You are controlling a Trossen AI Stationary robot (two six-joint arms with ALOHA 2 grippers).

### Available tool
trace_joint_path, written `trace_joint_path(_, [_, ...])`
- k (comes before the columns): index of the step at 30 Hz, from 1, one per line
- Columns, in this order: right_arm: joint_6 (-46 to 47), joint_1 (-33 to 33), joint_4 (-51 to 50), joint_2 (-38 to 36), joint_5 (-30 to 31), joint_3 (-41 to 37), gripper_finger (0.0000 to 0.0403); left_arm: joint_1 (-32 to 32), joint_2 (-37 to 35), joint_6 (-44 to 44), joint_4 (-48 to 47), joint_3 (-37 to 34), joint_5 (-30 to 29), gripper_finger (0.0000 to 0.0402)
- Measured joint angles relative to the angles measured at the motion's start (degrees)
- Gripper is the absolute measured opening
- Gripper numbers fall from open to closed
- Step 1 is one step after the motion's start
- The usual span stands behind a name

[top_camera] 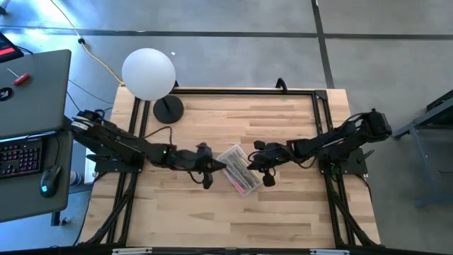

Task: Pick & place school supplies into a supply box
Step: Close the transparent supply box

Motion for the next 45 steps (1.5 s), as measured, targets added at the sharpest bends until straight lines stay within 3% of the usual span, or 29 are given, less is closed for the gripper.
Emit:
trace_joint_path(4, [0.0, 0.0, -0.1, 0.3, 0.0, 0.0, 0.0000, 0.3, 0.5, 1.3, -1.8, 0.0, -2.8, 0.0010])
trace_joint_path(9, [0.0, 0.0, 0.3, 0.3, 0.3, 0.0, 0.0000, 1.6, 7.8, -1.9, -0.3, -0.1, -3.5, 0.0011])
trace_joint_path(17, [0.3, -0.1, -0.2, 0.3, 0.1, 0.0, 0.0000, 4.6, 16.5, -6.6, 5.7, 0.0, 3.2, 0.0011])
trace_joint_path(28, [-0.4, -0.2, 0.0, 0.3, 1.5, 0.0, 0.0000, 3.3, 16.7, -9.9, 2.5, 0.3, 2.6, 0.0010])
trace_joint_path(35, [-0.4, -0.1, 10.2, 0.2, 1.1, -0.1, 0.0000, 3.3, 16.8, -9.6, 3.9, 0.0, 2.1, 0.0010])
trace_joint_path(39, [-0.9, -0.3, 10.1, 0.3, 3.1, -0.1, 0.0000, 3.3, 16.9, -9.4, 5.1, -0.1, 2.1, 0.0010])
trace_joint_path(45, [1.5, -0.1, 11.3, 4.9, 1.8, -0.1, 0.0000, 3.4, 17.0, -9.0, 6.3, -0.1, 2.4, 0.0010])
